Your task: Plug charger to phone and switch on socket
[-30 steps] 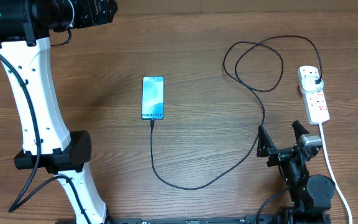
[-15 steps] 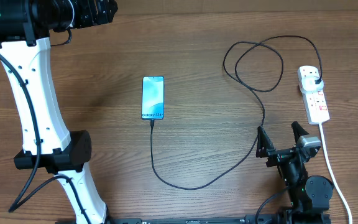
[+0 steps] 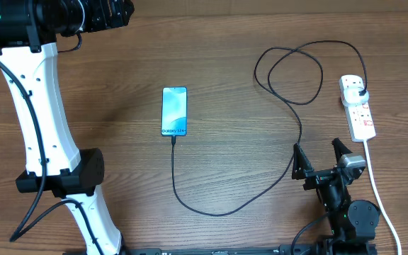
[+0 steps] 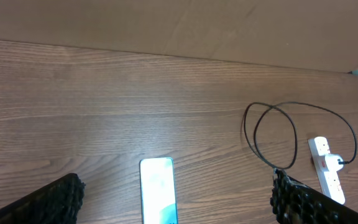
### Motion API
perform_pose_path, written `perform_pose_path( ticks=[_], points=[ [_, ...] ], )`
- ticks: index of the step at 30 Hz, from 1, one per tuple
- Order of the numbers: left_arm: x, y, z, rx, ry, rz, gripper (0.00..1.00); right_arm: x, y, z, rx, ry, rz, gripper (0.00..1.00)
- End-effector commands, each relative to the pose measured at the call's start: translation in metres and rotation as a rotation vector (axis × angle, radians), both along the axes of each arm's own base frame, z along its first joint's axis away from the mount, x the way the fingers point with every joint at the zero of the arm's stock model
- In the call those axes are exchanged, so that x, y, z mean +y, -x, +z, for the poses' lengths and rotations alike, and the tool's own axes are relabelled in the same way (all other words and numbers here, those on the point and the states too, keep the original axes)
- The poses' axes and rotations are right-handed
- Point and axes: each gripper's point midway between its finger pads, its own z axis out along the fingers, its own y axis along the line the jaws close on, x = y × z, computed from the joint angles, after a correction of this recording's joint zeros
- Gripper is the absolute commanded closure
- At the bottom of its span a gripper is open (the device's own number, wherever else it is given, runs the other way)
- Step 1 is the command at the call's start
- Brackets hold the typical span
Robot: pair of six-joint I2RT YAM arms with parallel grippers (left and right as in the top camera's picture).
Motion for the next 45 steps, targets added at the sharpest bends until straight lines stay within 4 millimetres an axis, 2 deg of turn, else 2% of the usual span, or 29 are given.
perform_pose_path(
  ticks=[1,22,25,29,33,37,41,45],
  points=[
    [-0.001,0.002,0.003,-0.009,-0.003,-0.002,0.0,0.0,0.0,-0.001,-0.008,0.001,-0.001,0.0],
    [-0.007,0.006,0.002,0.004,-0.005,-0.013,0.0,0.0,0.0,-0.001,-0.008,0.001,-0.001,0.0],
    [-0.007,0.019,-0.009,0.066,-0.006,-0.01,0.01,0.0,0.0,-0.001,-0.008,0.001,-0.001,0.0],
    [0.015,0.043,-0.033,0.166,-0.118,0.073,0.0,0.0,0.0,-0.001,-0.008,0.001,-0.001,0.0],
    [0.026,0.069,-0.044,0.214,-0.19,0.114,0.01,0.0,0.0,-0.001,-0.008,0.001,-0.001,0.0],
    [0.027,0.088,-0.046,0.214,-0.214,0.123,0.0,0.0,0.0,-0.001,-0.008,0.001,-0.001,0.0],
    [0.027,0.099,-0.046,0.162,-0.212,0.128,0.0,0.0,0.0,-0.001,-0.008,0.001,-0.001,0.0],
    [0.027,0.109,-0.061,0.122,-0.217,0.125,0.0,0.0,0.0,-0.001,-0.008,0.001,-0.001,0.0]
  ],
)
